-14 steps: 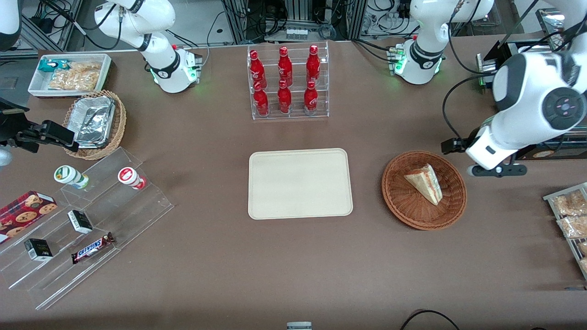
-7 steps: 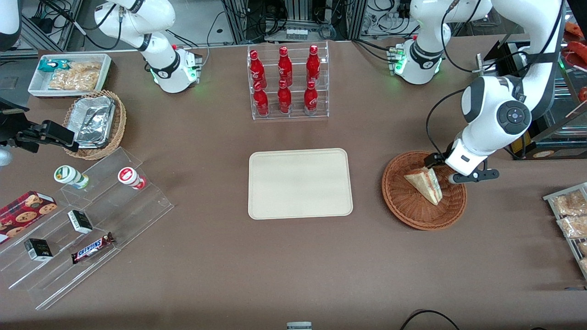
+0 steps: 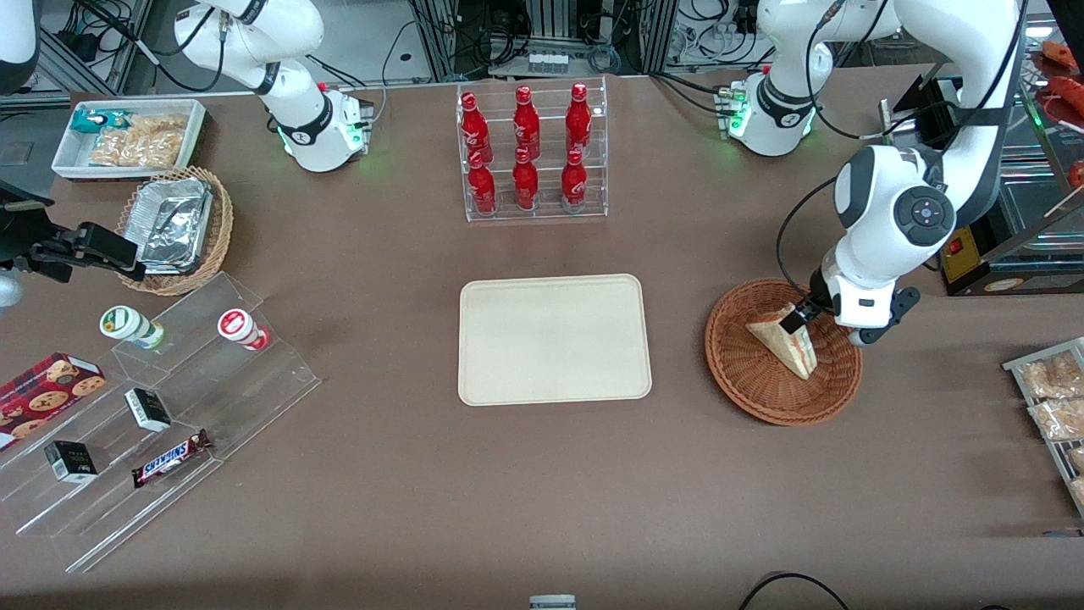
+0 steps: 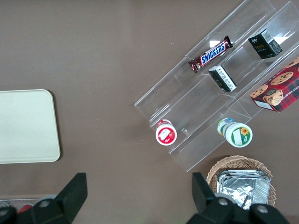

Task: Place sandwich from basket to tray
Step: 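Lower the left gripper and close it on the wrapped sandwich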

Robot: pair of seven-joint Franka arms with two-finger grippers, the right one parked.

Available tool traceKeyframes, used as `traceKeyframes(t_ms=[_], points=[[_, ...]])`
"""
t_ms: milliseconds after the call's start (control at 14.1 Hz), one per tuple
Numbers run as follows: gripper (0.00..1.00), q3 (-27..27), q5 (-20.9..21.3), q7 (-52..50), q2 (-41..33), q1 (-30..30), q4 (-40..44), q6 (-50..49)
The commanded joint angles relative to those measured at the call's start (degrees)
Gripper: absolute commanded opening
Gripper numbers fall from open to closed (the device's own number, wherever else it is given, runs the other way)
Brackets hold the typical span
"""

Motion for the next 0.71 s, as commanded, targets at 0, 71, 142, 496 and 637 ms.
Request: traceKeyframes(t_ms=[0,71,142,496,637], points=[[1.00,0.2,-0.1,-5.8,1.4,-0.2,-0.4,3.0],[1.00,0.2,-0.2,-8.3,2.3,-0.2,-0.3,4.1],[1.00,0.2,-0.2,-10.8,3.3,-0.7,-0.3,5.8],[1.00,0.2,-0.2,-14.2,6.8,-1.2,-0.4,10.3],[0.97,0.2,-0.2,-14.1,7.2,-1.2,-0.5,9.7]])
